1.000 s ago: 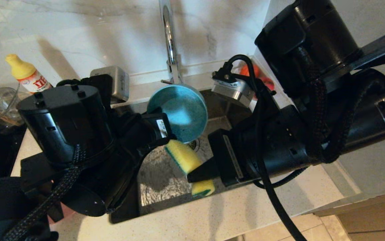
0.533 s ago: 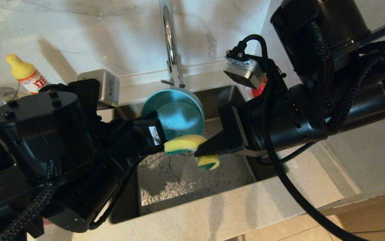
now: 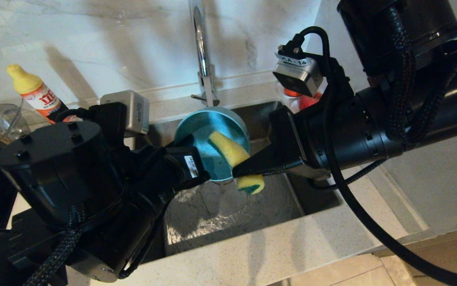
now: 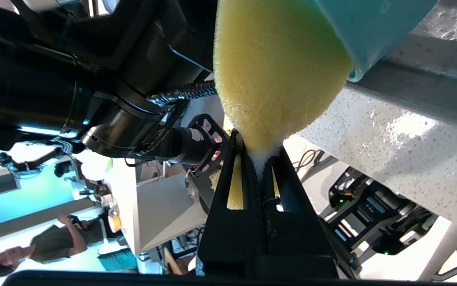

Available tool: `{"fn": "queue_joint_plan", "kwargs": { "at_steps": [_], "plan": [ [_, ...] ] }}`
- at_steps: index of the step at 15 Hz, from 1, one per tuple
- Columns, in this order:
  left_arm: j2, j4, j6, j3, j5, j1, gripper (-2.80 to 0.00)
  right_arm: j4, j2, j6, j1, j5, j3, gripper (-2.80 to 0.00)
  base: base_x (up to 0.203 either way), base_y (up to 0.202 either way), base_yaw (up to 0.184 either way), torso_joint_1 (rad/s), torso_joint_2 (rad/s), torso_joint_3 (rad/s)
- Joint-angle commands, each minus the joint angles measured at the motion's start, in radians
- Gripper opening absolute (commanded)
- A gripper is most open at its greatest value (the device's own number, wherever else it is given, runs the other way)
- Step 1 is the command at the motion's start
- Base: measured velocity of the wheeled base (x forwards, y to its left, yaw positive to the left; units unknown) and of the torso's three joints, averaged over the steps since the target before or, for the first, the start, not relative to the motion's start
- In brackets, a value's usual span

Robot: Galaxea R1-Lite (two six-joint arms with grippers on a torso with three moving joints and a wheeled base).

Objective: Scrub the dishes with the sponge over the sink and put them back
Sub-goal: Wipe the bowl

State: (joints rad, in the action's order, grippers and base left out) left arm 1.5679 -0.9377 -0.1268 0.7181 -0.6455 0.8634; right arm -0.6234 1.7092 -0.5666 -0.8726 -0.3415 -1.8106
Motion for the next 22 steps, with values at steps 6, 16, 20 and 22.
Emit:
{"fn": "queue_joint_plan", "kwargs": {
  "at_steps": [6,16,20,22],
  "plan": [
    [-0.012,-0.055,0.020,-0.028,-0.002,0.000,-2.80,0.040,0.016,-0.018,0.050,-0.009,-0.001,-2.80,0.000,0.000,0.000,0.000,0.00,0.000],
    [-0.015,-0.113,0.055,-0.014,-0.002,-0.001,-2.80,0.045,0.038,-0.040,0.036,-0.021,-0.010,-2.80,0.000,0.000,0.000,0.000,0.00,0.000],
    [-0.006,-0.112,0.053,0.024,-0.003,-0.001,-2.80,0.048,0.053,-0.053,0.003,-0.021,-0.007,-2.80,0.000,0.000,0.000,0.000,0.00,0.000],
    [-0.006,-0.113,0.059,0.009,-0.002,0.000,-2.80,0.054,0.058,-0.054,0.005,-0.018,-0.022,-2.80,0.000,0.000,0.000,0.000,0.00,0.000]
  ]
}}
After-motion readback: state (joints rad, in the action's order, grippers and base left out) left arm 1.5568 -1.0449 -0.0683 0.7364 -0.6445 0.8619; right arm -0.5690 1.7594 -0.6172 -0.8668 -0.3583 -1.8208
